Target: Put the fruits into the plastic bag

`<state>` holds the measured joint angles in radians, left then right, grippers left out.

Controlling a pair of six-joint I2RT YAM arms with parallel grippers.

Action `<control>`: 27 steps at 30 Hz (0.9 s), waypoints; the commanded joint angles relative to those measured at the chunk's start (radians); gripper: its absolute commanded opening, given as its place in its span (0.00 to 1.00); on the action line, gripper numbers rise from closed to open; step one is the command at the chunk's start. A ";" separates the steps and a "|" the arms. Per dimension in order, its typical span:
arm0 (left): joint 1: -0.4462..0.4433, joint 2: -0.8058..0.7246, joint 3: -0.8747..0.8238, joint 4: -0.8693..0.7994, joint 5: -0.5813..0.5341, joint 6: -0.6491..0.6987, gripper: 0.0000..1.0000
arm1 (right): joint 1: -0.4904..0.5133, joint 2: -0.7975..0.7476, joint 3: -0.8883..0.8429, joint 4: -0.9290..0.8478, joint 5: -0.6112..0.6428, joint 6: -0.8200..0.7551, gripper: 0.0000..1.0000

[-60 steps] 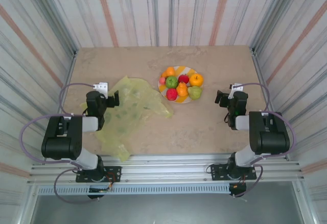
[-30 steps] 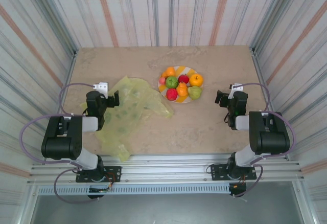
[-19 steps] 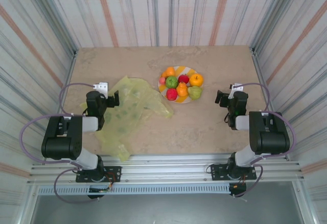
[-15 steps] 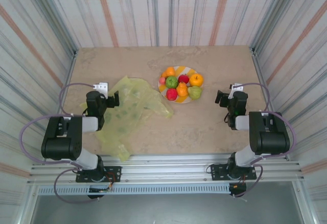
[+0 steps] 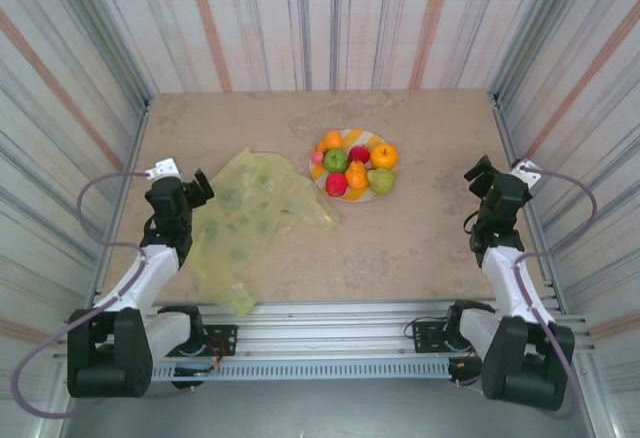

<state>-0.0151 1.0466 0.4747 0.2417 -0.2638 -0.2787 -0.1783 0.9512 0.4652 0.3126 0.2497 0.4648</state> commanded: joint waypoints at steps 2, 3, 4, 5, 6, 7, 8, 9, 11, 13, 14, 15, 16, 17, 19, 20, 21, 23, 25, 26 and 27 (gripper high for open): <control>-0.003 -0.049 0.089 -0.329 0.058 -0.327 0.99 | 0.003 -0.047 0.044 -0.158 -0.128 0.171 0.99; -0.003 -0.048 0.097 -0.347 0.134 -0.364 0.99 | 0.008 -0.043 0.052 -0.166 -0.158 0.201 0.99; -0.002 -0.045 0.103 -0.343 0.241 -0.390 0.99 | 0.024 -0.031 0.061 -0.171 -0.205 0.230 0.99; -0.003 -0.038 0.099 -0.325 0.352 -0.413 0.99 | 0.047 -0.015 0.072 -0.172 -0.247 0.244 0.99; -0.003 -0.031 0.096 -0.312 0.433 -0.430 0.99 | 0.079 -0.002 0.090 -0.184 -0.269 0.245 0.99; -0.004 -0.025 0.097 -0.308 0.503 -0.445 0.99 | 0.123 0.015 0.114 -0.213 -0.282 0.239 0.99; -0.005 -0.023 0.104 -0.320 0.550 -0.450 0.98 | 0.165 0.029 0.136 -0.244 -0.281 0.225 0.99; -0.008 -0.023 0.112 -0.348 0.574 -0.452 0.98 | 0.212 0.032 0.150 -0.262 -0.277 0.211 0.99; -0.020 -0.032 0.131 -0.403 0.611 -0.441 0.99 | 0.327 0.064 0.165 -0.285 -0.278 0.170 0.99; -0.041 -0.032 0.163 -0.464 0.646 -0.411 0.99 | 0.428 0.077 0.181 -0.315 -0.278 0.137 0.99; -0.060 -0.029 0.186 -0.508 0.653 -0.390 0.99 | 0.480 0.084 0.187 -0.336 -0.272 0.122 0.99; -0.080 -0.025 0.210 -0.551 0.651 -0.371 0.99 | 0.526 0.091 0.192 -0.353 -0.263 0.110 1.00; -0.113 -0.022 0.235 -0.602 0.640 -0.345 0.99 | 0.579 0.099 0.192 -0.368 -0.253 0.094 1.00; -0.154 -0.016 0.262 -0.656 0.608 -0.322 0.99 | 0.631 0.107 0.190 -0.380 -0.242 0.077 1.00; -0.253 -0.005 0.316 -0.764 0.497 -0.294 0.99 | 0.738 0.125 0.177 -0.393 -0.183 0.049 0.99; -0.314 0.003 0.343 -0.822 0.424 -0.285 0.99 | 0.792 0.139 0.169 -0.391 -0.146 0.036 0.99; -0.367 0.008 0.361 -0.866 0.359 -0.281 0.99 | 0.837 0.156 0.163 -0.386 -0.124 0.028 0.98; -0.480 0.020 0.390 -0.945 0.220 -0.278 0.99 | 0.921 0.215 0.167 -0.382 -0.084 0.015 0.98; -0.567 0.026 0.401 -0.999 0.116 -0.296 0.99 | 0.978 0.282 0.181 -0.370 -0.048 0.015 1.00; -0.599 0.027 0.400 -1.015 0.086 -0.305 0.99 | 1.000 0.318 0.187 -0.353 -0.036 0.014 0.99; -0.614 0.026 0.396 -1.023 0.070 -0.313 0.99 | 1.015 0.347 0.190 -0.330 -0.034 0.006 0.99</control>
<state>-0.5865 1.0664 0.8570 -0.6186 -0.0040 -0.5957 0.8009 1.2339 0.6327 -0.0261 0.1345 0.5121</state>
